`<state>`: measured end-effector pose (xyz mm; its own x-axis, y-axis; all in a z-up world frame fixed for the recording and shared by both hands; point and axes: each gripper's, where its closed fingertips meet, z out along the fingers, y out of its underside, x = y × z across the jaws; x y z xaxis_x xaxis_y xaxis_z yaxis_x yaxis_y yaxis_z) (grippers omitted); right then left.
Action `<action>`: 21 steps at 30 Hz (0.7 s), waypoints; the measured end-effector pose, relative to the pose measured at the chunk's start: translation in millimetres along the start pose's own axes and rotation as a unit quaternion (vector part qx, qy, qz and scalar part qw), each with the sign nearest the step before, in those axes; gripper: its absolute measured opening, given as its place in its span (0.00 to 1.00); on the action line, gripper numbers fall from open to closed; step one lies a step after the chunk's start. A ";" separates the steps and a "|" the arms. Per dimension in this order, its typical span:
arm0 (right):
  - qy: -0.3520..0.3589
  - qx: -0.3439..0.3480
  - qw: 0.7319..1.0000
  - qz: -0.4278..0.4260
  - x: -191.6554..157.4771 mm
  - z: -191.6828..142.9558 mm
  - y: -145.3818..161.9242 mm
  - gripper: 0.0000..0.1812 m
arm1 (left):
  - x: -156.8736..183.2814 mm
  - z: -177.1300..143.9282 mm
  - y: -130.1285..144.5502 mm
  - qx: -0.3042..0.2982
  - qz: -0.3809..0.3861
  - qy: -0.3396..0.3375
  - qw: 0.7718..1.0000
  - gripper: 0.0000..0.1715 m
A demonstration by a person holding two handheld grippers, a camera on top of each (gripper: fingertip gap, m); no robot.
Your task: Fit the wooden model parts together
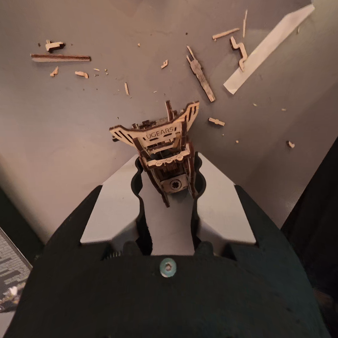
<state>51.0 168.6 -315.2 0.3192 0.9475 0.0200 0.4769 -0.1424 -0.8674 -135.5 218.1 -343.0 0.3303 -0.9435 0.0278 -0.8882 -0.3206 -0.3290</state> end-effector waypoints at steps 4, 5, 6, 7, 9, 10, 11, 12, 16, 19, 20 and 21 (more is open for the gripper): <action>0.000 -0.016 1.000 -0.026 -5.5 3.4 4.5 0.04 | -6.7 -1.2 4.7 -0.007 0.040 0.009 0.999 0.39; 0.002 -0.019 0.999 -0.032 -6.2 4.0 5.4 0.04 | -8.3 -2.2 4.8 -0.007 0.043 0.004 0.999 0.41; 0.003 -0.022 0.999 -0.036 -6.7 4.7 6.3 0.04 | -10.0 -3.4 4.3 -0.005 0.038 -0.001 0.999 0.44; 0.005 -0.025 0.999 -0.037 -6.7 5.3 7.0 0.04 | -10.6 -4.5 3.9 -0.004 0.031 -0.005 0.999 0.46; 0.006 -0.031 0.999 -0.035 -5.7 6.7 8.7 0.03 | -6.6 -5.5 5.4 -0.008 0.026 -0.001 1.000 0.48; 0.007 -0.034 0.999 -0.032 -4.9 7.2 9.4 0.03 | -4.2 -5.1 6.4 -0.014 0.026 0.000 1.000 0.48; 0.008 -0.037 0.999 -0.029 -4.1 7.8 10.0 0.03 | 0.6 -4.2 6.5 -0.018 0.031 0.012 0.999 0.47; 0.008 -0.039 0.999 -0.026 -3.4 8.3 10.5 0.02 | 3.3 -3.3 6.2 -0.025 0.037 0.019 0.999 0.44; 0.006 -0.045 0.999 -0.028 -4.2 9.5 12.2 0.02 | -2.2 -1.9 10.0 -0.069 0.072 0.022 0.995 0.32; 0.012 -0.048 0.998 -0.037 -4.6 10.3 13.2 0.01 | -4.6 -3.6 10.4 -0.083 0.097 0.033 0.991 0.31; 0.013 -0.050 0.998 -0.039 -4.7 10.6 13.8 0.01 | -6.1 -3.9 10.9 -0.088 0.109 0.033 0.990 0.31; 0.014 -0.051 0.998 -0.042 -4.9 10.9 14.2 0.01 | -7.7 -4.3 11.9 -0.095 0.122 0.030 0.987 0.31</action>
<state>47.2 165.0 -333.0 0.2971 0.9491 0.1048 0.5833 -0.0935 -0.8069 -150.0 221.2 -343.0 0.0841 -0.9961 0.0277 -0.9849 -0.0873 -0.1498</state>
